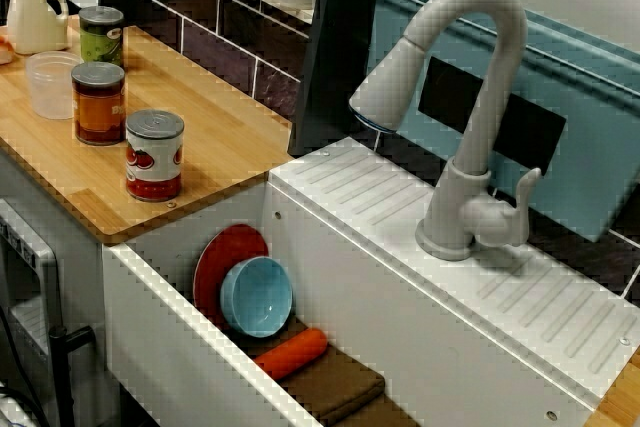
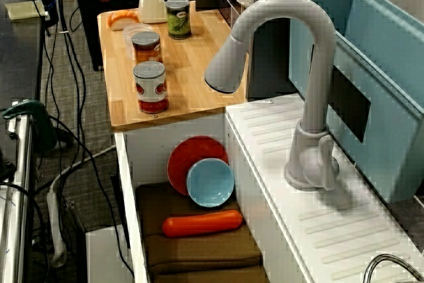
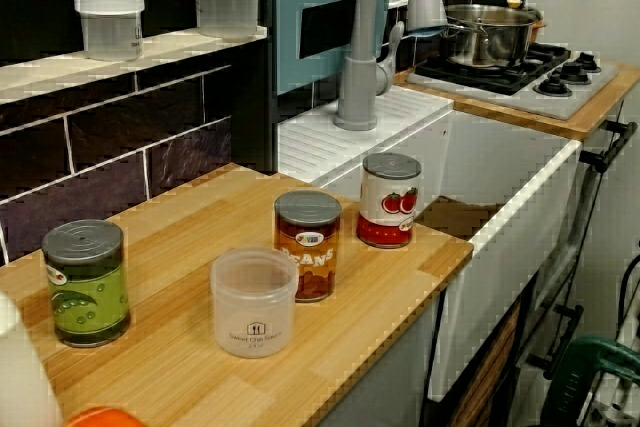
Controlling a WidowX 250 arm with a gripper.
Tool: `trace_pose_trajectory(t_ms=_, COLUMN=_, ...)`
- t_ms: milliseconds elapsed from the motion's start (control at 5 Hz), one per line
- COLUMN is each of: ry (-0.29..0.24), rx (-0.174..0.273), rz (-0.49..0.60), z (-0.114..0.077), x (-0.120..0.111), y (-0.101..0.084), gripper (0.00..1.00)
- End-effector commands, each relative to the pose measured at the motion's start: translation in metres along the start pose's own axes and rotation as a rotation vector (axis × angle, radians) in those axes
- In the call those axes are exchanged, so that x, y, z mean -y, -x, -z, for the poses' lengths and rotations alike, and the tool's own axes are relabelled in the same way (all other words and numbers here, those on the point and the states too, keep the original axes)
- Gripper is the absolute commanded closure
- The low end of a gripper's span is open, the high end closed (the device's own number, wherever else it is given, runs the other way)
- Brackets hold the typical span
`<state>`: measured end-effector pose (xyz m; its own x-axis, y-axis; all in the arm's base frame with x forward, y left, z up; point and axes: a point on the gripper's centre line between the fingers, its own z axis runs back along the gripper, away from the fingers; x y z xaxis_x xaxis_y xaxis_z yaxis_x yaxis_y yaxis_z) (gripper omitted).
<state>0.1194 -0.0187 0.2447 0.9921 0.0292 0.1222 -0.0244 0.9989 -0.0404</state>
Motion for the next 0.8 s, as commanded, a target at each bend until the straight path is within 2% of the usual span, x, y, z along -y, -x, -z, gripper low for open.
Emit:
trace_pose_trajectory(t_ms=0, ry=0.000, rx=0.000, rz=0.000, z=0.000, x=0.000, y=0.000, gripper=0.00)
trace_pose_trajectory(t_ms=200, ry=-0.002, rx=0.047, rz=0.002, z=0.005, x=-0.015, y=-0.011, gripper=0.00)
trace_pose_trajectory(t_ms=400, ry=0.049, rx=-0.005, rz=-0.050, z=-0.020, x=-0.039, y=-0.013, gripper=0.00)
trace_pose_trajectory(t_ms=600, ry=-0.038, rx=0.130, rz=-0.014, z=-0.016, x=-0.039, y=-0.014, gripper=0.00)
